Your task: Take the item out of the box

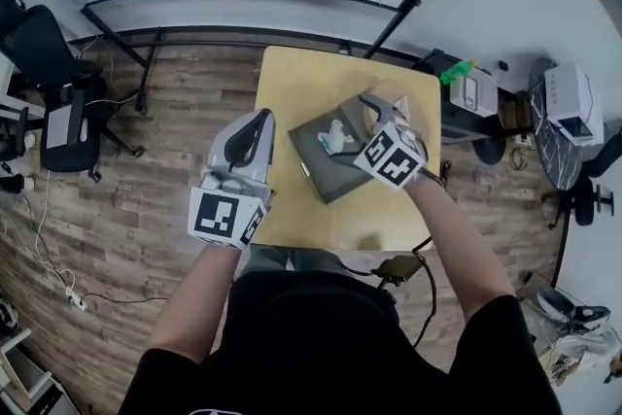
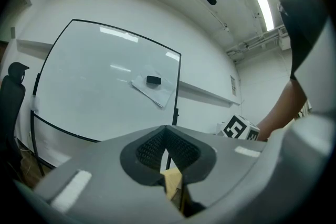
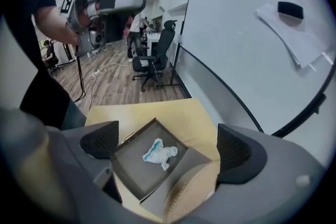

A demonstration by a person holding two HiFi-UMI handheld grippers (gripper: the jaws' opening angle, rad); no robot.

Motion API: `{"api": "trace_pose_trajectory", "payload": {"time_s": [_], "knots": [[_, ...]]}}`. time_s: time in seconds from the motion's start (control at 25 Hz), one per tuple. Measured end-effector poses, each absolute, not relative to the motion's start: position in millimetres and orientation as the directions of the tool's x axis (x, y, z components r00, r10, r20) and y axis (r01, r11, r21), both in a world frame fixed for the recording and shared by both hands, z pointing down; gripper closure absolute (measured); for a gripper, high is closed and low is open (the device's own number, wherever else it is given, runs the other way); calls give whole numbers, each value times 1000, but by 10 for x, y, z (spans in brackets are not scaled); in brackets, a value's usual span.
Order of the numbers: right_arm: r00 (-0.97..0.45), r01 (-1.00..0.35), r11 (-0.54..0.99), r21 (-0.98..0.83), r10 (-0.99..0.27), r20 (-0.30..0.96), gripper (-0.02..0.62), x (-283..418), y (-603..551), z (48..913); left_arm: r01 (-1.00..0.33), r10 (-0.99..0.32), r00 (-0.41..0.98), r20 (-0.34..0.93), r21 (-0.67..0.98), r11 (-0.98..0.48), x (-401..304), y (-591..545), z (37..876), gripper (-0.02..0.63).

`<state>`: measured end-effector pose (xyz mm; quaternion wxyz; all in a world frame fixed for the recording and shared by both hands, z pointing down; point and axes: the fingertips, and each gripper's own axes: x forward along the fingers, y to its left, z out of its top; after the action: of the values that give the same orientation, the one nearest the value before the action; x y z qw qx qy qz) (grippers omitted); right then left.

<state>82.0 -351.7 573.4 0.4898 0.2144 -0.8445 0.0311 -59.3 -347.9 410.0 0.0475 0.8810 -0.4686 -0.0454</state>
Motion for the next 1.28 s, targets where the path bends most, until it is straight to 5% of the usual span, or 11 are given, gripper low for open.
{"api": "trace_pose_trajectory", "payload": {"time_s": [0.68,1.28], "knots": [[-146,-187,982,10,-38,989,2,1016,-3427,7128,-830,-839,544,18,164,-534,-626,-3472,4460,606],[66,-141,990,-8,18,998,46,978,-3309,7471,-830,-840,541,34,182,-527,-666,-3415,4581,606]]}}
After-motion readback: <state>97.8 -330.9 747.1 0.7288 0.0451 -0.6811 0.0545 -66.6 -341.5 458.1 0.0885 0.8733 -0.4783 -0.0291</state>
